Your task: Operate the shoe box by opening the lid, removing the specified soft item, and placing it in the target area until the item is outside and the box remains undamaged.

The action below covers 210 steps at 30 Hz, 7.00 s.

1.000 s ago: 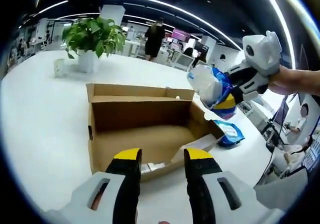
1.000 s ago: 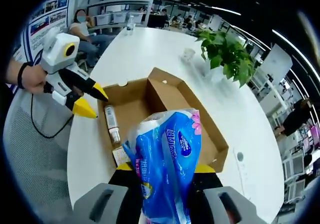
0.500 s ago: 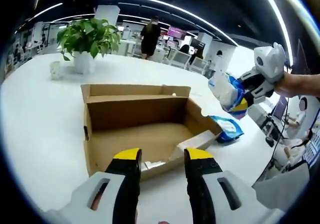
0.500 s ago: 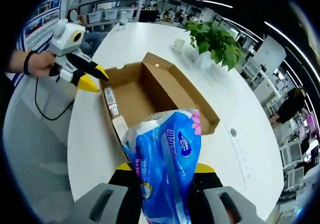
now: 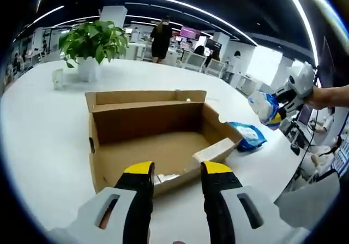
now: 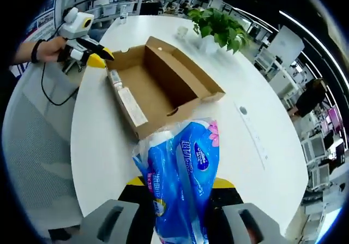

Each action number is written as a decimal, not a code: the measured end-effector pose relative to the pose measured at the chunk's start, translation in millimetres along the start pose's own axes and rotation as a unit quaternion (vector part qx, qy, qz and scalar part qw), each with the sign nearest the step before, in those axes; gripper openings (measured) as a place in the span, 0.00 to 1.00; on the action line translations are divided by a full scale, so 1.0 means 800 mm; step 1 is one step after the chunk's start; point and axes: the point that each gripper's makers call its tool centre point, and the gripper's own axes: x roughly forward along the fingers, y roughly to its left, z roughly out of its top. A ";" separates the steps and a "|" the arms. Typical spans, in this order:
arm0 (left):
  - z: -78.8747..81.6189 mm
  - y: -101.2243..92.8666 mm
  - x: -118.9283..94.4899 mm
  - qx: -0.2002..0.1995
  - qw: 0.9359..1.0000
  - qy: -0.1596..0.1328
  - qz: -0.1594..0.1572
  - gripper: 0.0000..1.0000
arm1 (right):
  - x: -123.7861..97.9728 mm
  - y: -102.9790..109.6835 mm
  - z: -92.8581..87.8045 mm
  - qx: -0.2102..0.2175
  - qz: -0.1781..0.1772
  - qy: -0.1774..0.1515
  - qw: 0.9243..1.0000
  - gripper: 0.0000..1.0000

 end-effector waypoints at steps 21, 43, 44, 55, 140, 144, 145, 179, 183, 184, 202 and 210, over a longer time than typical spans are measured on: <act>-0.001 -0.008 -0.006 0.015 1.000 0.001 0.007 0.34 | -0.037 -0.032 -0.149 0.031 -0.033 0.057 0.997 0.31; -0.006 -0.006 -0.004 0.030 0.999 0.008 0.020 0.36 | -0.053 -0.059 -0.247 0.026 -0.041 0.102 0.994 0.32; -0.006 -0.006 -0.003 0.031 0.999 0.009 0.019 0.36 | -0.053 -0.060 -0.249 0.024 -0.041 0.103 0.994 0.32; -0.012 -0.003 0.000 0.047 0.998 0.020 0.022 0.36 | -0.037 -0.070 -0.257 0.009 -0.032 0.107 0.994 0.34; 0.005 0.001 -0.006 0.022 0.999 -0.015 0.019 0.36 | -0.024 -0.074 -0.241 -0.021 -0.030 0.128 0.991 0.39; 0.006 -0.002 -0.005 0.024 0.999 -0.016 0.015 0.36 | -0.029 -0.075 -0.232 -0.007 -0.038 0.120 0.992 0.39; 0.006 -0.003 -0.005 0.024 0.999 -0.017 0.014 0.36 | -0.030 -0.074 -0.230 -0.006 -0.039 0.119 0.992 0.39; 0.007 -0.011 0.001 0.021 0.999 -0.021 -0.012 0.36 | 0.027 -0.034 -0.078 0.038 -0.014 0.020 0.999 0.39; 0.007 -0.014 0.000 0.022 0.999 -0.022 -0.014 0.36 | 0.030 -0.029 -0.054 0.037 -0.008 0.007 0.999 0.40; 0.006 -0.014 -0.001 0.022 0.999 -0.021 -0.014 0.36 | 0.032 -0.027 -0.047 0.035 -0.005 0.003 0.999 0.40; 0.009 -0.013 -0.001 0.006 1.000 -0.026 -0.016 0.36 | 0.075 -0.001 0.083 0.040 0.038 -0.067 0.996 0.42; 0.010 -0.011 -0.001 0.002 1.000 -0.028 -0.015 0.36 | 0.091 0.019 0.122 0.017 0.064 -0.079 0.995 0.44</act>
